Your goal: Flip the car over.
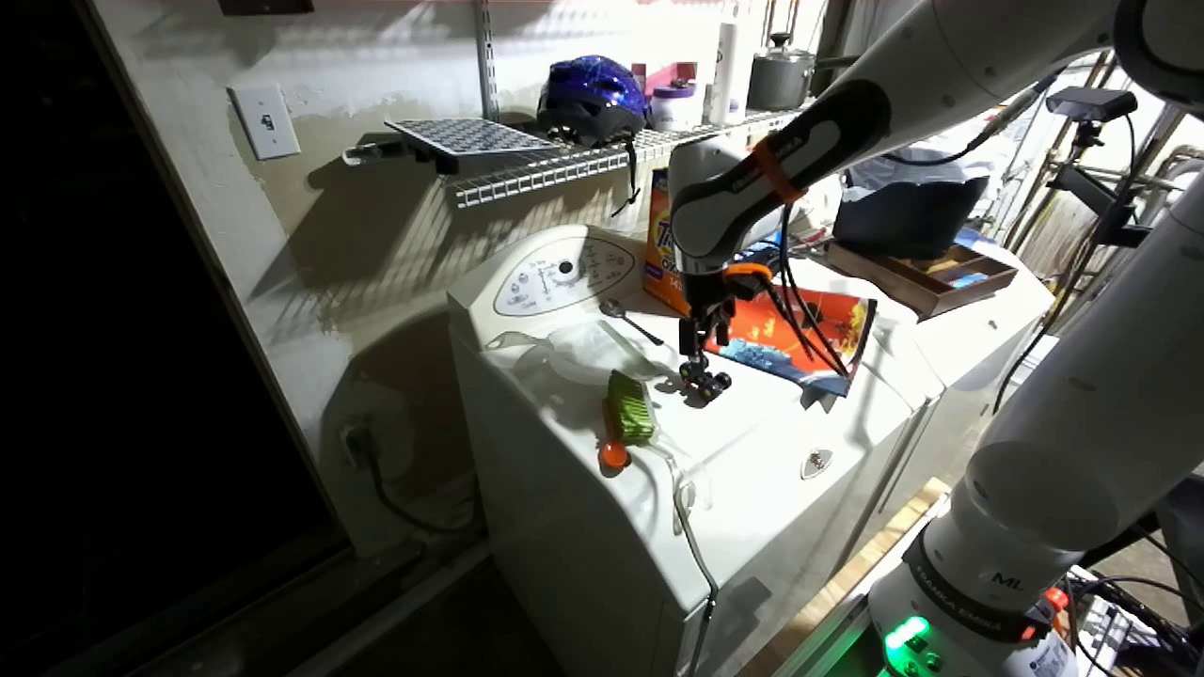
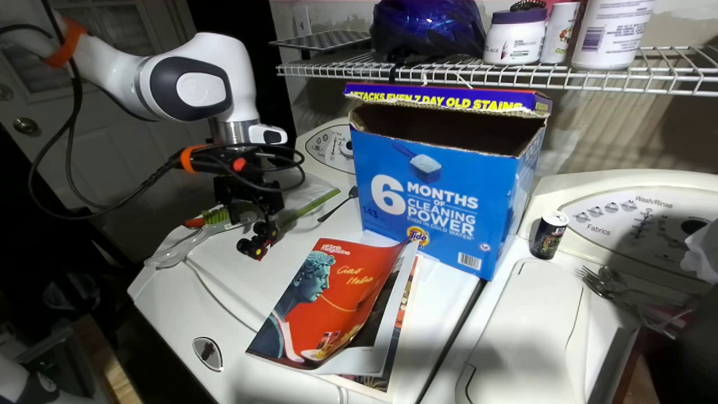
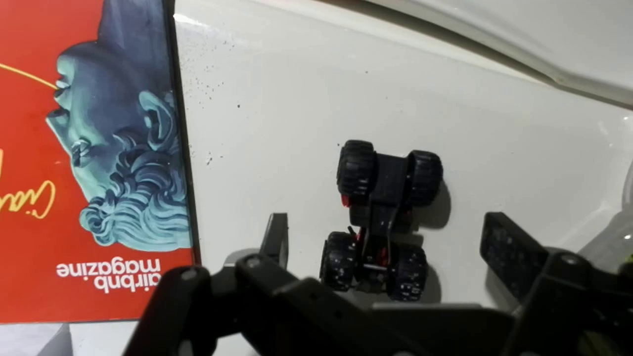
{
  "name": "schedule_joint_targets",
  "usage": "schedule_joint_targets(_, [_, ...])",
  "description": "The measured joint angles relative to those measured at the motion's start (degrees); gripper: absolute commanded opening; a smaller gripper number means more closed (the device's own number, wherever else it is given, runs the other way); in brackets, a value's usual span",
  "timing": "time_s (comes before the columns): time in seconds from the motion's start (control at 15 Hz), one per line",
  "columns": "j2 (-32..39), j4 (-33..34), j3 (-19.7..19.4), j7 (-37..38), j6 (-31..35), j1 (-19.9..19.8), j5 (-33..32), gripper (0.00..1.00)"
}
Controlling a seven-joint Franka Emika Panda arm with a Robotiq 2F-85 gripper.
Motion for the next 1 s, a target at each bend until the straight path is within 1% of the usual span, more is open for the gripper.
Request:
schedule_joint_targets(0.27, [-1.8,0.2,0.0,1.4,-0.4,0.0,0.0,1.0])
schedule_joint_targets(0.8, [-5.8,1.2,0.3,8.2,-4.1,0.1,0.0,1.0])
schedule_joint_targets(1.0, [-6.1,1.5,0.3,8.9,-4.7,0.1,0.0,1.0])
